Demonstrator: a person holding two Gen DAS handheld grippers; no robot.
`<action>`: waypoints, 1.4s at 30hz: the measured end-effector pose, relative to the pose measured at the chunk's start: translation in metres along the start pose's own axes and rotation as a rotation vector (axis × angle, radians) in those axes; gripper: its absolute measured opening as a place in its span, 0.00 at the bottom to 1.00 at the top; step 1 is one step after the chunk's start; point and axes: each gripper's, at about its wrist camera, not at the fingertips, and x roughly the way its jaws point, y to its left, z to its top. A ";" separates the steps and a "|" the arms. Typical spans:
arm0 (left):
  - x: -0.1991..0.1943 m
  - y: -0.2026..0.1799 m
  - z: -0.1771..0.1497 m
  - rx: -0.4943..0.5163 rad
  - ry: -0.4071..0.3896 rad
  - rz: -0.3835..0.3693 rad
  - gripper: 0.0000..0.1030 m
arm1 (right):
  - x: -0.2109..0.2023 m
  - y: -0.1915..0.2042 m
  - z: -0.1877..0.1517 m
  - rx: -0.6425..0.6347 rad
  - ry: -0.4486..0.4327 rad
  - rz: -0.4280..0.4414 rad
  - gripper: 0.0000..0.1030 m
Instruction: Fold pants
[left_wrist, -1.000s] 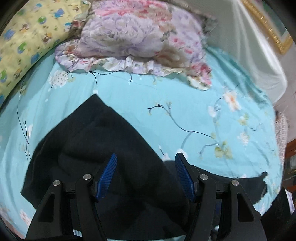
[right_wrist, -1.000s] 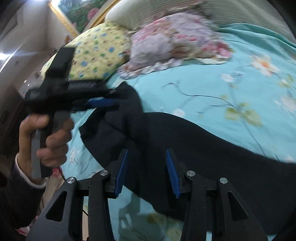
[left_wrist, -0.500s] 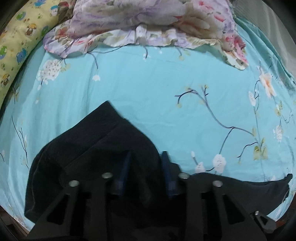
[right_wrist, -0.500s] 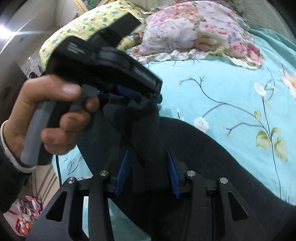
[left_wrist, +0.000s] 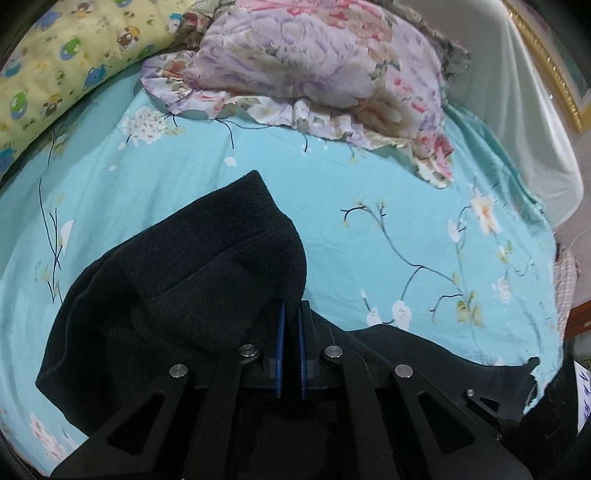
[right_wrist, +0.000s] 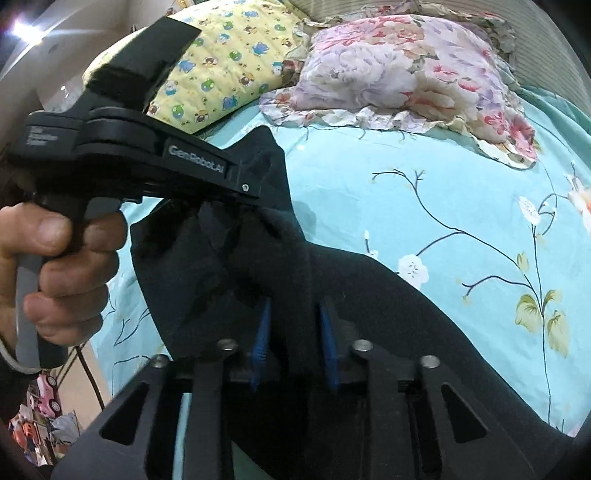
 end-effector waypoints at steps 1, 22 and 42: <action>-0.002 0.001 -0.001 -0.008 -0.008 -0.013 0.04 | -0.001 0.000 0.001 0.007 -0.003 0.010 0.19; -0.082 0.107 -0.086 -0.268 -0.278 -0.264 0.04 | -0.022 0.077 -0.011 -0.147 0.007 0.140 0.06; -0.059 0.158 -0.135 -0.395 -0.242 -0.279 0.04 | 0.023 0.098 -0.032 -0.201 0.125 0.056 0.06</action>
